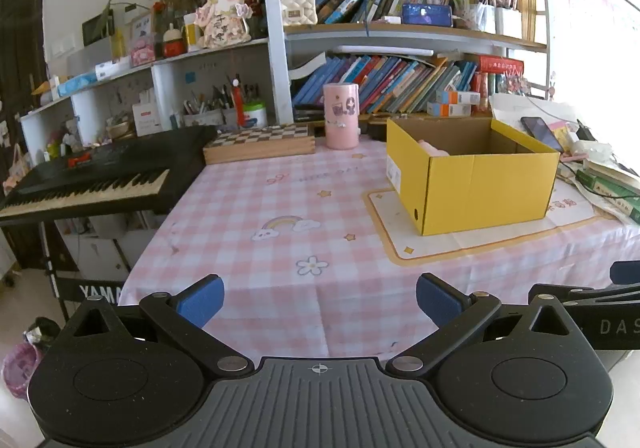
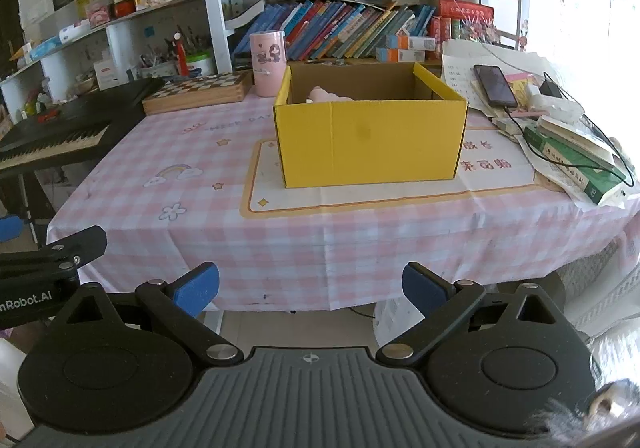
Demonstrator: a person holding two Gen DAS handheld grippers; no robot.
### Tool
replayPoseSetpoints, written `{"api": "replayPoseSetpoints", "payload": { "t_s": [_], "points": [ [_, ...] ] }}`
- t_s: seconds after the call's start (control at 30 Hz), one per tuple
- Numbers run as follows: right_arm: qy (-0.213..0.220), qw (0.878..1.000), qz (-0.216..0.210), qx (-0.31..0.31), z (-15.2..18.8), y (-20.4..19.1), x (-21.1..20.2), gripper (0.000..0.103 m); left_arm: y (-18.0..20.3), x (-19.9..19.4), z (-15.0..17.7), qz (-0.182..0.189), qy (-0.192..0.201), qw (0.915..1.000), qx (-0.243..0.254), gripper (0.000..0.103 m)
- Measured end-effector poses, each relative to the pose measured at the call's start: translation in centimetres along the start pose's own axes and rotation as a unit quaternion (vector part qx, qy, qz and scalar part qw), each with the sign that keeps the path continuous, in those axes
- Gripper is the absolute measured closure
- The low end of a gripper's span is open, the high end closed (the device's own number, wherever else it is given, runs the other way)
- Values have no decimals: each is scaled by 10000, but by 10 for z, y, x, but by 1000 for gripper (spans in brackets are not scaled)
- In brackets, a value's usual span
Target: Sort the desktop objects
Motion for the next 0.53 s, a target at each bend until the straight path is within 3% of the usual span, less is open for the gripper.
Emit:
{"api": "replayPoseSetpoints", "payload": {
  "t_s": [0.53],
  "points": [
    [-136,9999,-19,86,-1,-1,8,4,-2,3,-1,55,30,10000,57,0]
  ]
}}
Point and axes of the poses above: each gripper's, at about its wrist camera, not at the fingertips, and x roughly the way its jaws point, y to its right, z to its underside, the point moved 6 cm from there along x, roughly the way its jaws point, and after that the axes turned 6 degrees about -y, right-handed, at the moved point
